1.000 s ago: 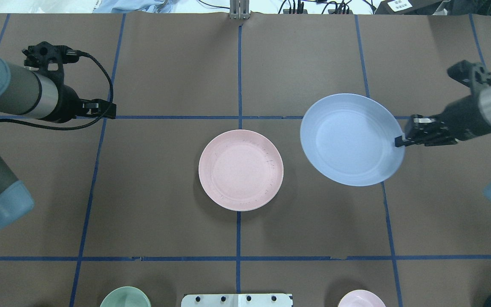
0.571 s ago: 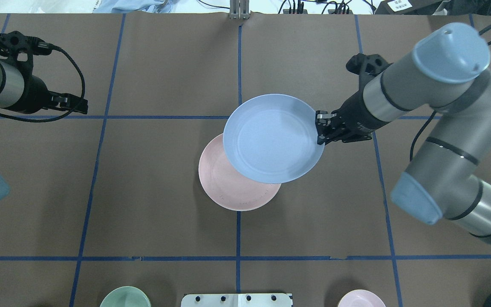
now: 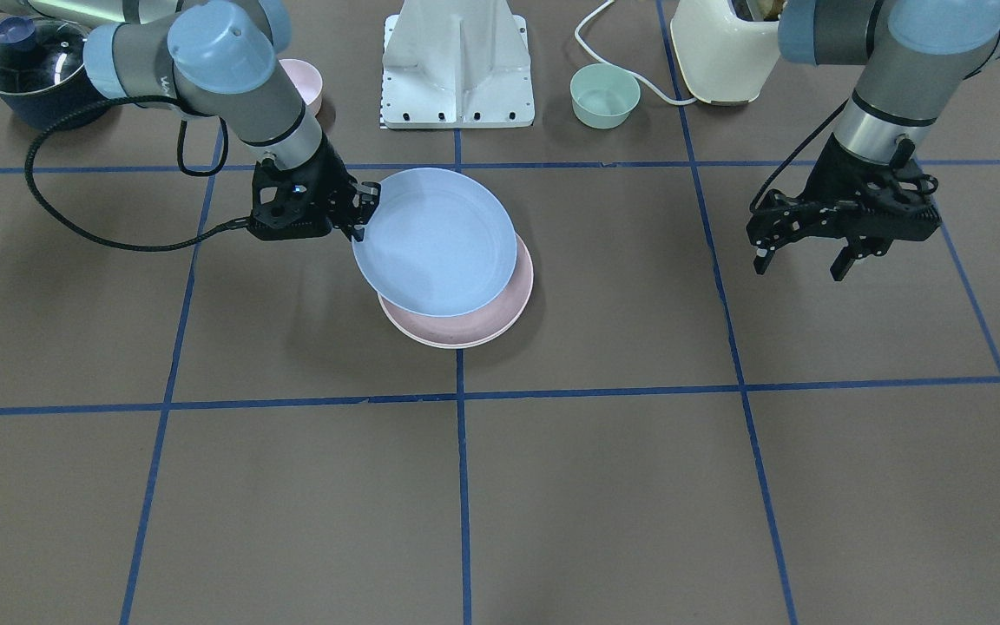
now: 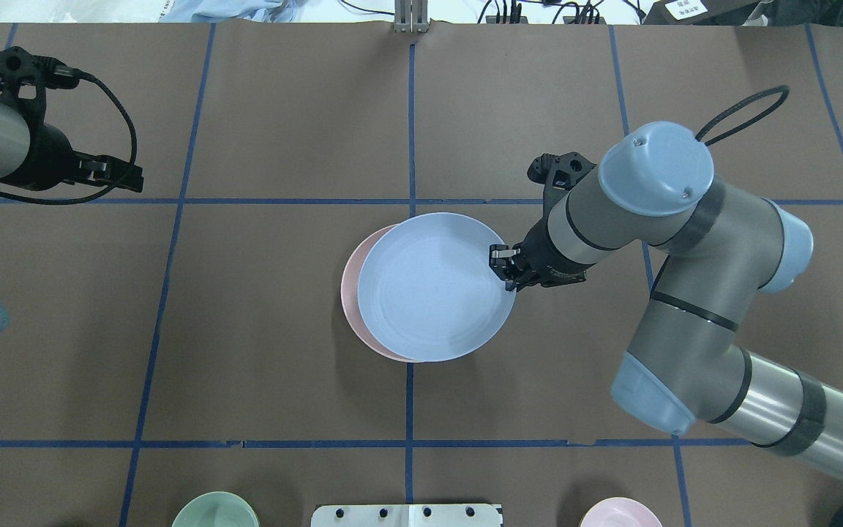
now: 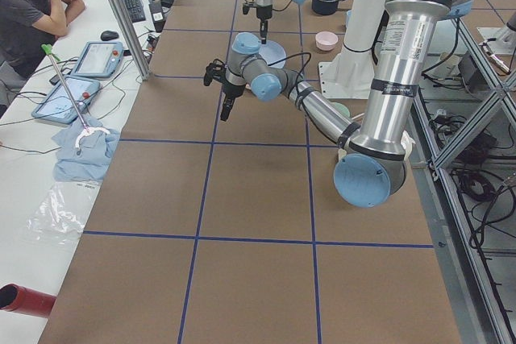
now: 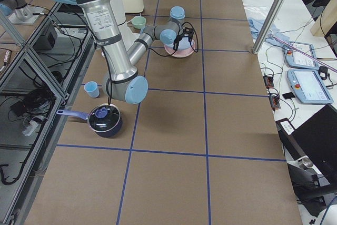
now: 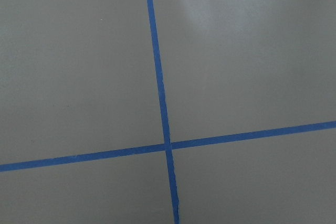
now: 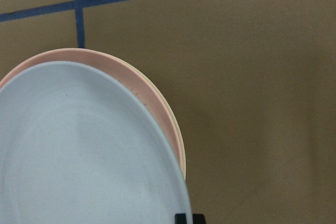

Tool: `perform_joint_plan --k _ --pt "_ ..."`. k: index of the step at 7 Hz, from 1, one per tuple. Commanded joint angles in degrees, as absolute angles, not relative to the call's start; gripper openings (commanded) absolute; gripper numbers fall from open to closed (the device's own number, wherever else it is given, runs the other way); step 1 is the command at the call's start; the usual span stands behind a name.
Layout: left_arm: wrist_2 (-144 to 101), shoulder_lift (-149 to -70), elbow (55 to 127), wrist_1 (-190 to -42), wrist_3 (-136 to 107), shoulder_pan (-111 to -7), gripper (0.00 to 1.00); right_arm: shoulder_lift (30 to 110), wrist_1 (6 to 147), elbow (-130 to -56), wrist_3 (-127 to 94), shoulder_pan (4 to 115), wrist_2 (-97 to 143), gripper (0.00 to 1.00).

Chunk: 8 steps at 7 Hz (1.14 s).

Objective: Stack three plates with pink and blue
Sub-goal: 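Lower the light blue plate onto the pink plate and open the right gripper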

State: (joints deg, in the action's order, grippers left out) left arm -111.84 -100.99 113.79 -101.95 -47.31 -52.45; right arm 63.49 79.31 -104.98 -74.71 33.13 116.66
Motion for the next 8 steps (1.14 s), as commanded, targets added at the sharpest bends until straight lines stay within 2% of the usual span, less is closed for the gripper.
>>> perform_joint_plan --k 1,5,6,7,8 --pt "-111.88 -100.99 113.64 -101.95 -47.29 -52.47 1.00 61.54 76.82 -101.70 -74.88 32.34 115.50 0.00" --pt "-111.88 -101.25 112.85 -101.95 -47.46 -52.47 1.00 60.82 76.82 -99.94 -74.97 32.34 113.91 0.00" --pt "-111.88 -101.25 112.85 -101.95 -47.55 -52.47 1.00 60.30 76.99 -100.02 -75.23 32.43 113.82 0.21" --pt "-111.88 -101.34 112.94 -101.95 -47.64 -52.47 1.00 60.38 76.91 -100.02 -75.41 32.34 113.64 0.99" --pt "-111.88 -101.34 112.94 -101.95 -47.72 -52.47 1.00 60.38 76.90 -100.02 -75.50 32.43 113.64 1.00"
